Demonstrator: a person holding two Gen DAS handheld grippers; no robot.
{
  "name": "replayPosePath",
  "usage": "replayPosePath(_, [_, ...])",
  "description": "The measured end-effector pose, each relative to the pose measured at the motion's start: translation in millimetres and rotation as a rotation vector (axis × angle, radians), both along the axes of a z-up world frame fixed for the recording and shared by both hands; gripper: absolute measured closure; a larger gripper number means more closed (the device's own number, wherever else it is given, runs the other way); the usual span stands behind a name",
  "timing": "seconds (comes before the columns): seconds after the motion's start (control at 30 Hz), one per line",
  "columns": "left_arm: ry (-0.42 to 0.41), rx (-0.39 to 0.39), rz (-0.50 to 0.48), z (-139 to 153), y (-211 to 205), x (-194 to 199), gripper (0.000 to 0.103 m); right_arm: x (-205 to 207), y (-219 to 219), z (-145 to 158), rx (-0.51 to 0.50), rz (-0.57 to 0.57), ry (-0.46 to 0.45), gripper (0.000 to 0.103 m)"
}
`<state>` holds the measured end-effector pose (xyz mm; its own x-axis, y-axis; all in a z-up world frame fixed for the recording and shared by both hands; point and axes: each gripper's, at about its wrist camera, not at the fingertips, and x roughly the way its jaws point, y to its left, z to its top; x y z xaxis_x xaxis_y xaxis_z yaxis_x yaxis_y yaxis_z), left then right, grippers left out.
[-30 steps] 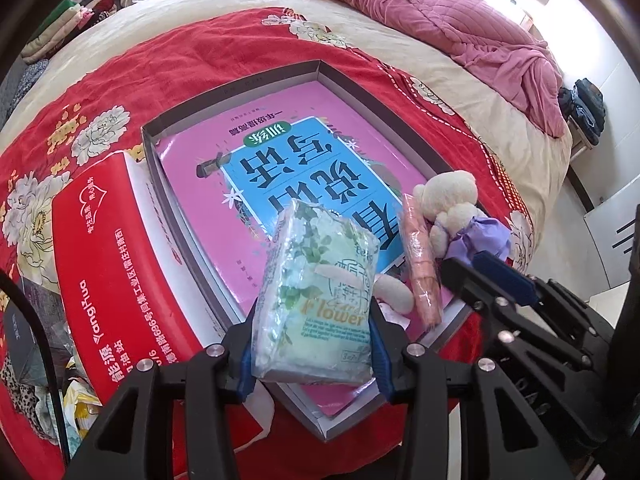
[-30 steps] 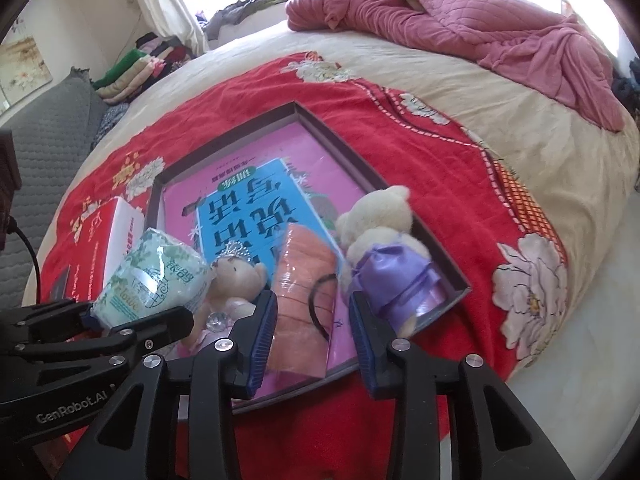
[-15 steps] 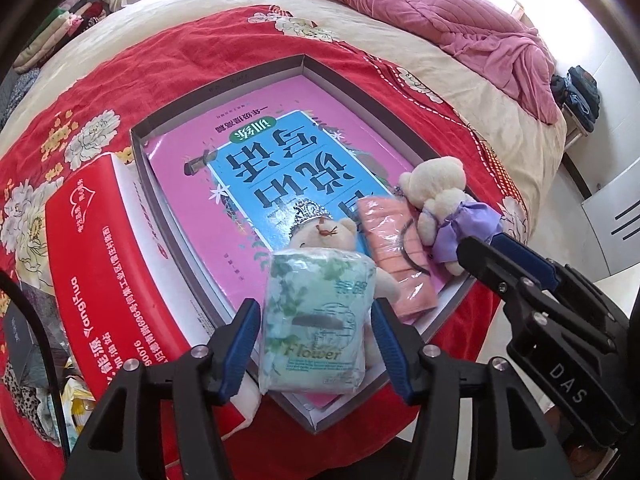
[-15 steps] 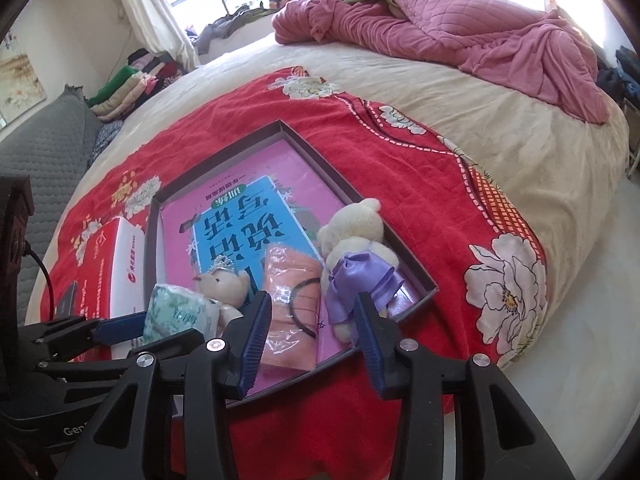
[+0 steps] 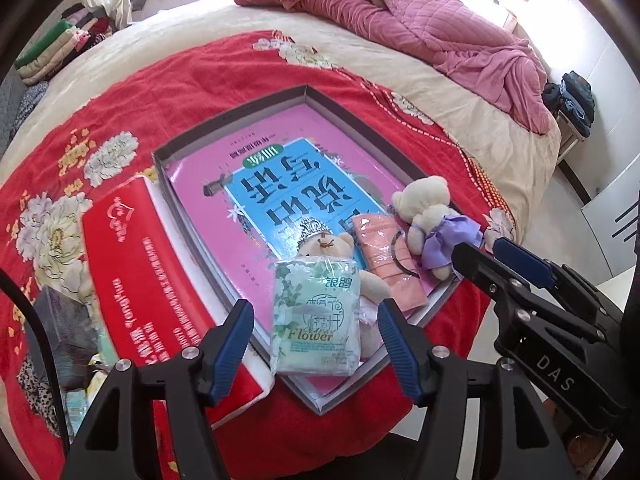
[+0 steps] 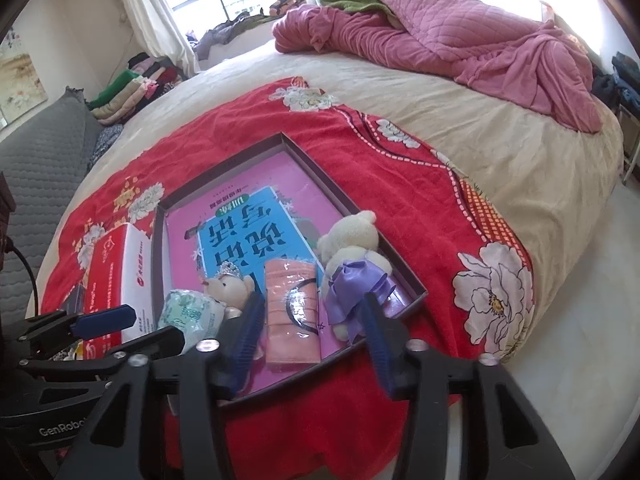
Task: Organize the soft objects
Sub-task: 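Open both tools and withdraw them from the tray back toward the pile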
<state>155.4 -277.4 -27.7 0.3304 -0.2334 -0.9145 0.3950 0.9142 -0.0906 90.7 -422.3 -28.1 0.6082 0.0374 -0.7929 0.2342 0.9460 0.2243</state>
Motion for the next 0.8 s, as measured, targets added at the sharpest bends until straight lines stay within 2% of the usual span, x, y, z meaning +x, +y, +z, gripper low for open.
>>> replayPosePath(0.1, [-0.021, -0.004, 0.004, 8.2, 4.9, -4.0, 0.031, -1.7, 3.9, 6.4, -0.008, 0.005, -0.008, 0.046])
replayPosePath(0.33, [-0.051, -0.011, 0.019, 22.6, 18.0, -11.4, 0.03, -5.7, 15.7, 18.7, -0.053, 0.013, -0.025, 0.044])
replayPosePath(0.4, [-0.055, -0.014, 0.026, 25.8, 22.7, -13.7, 0.03, -7.4, 19.9, 23.4, -0.078, 0.016, -0.033, 0.037])
replayPosePath(0.8, [-0.082, -0.034, 0.071, 41.1, 59.4, -33.2, 0.03, -14.6, 50.1, 43.9, -0.127, 0.057, -0.069, 0.032])
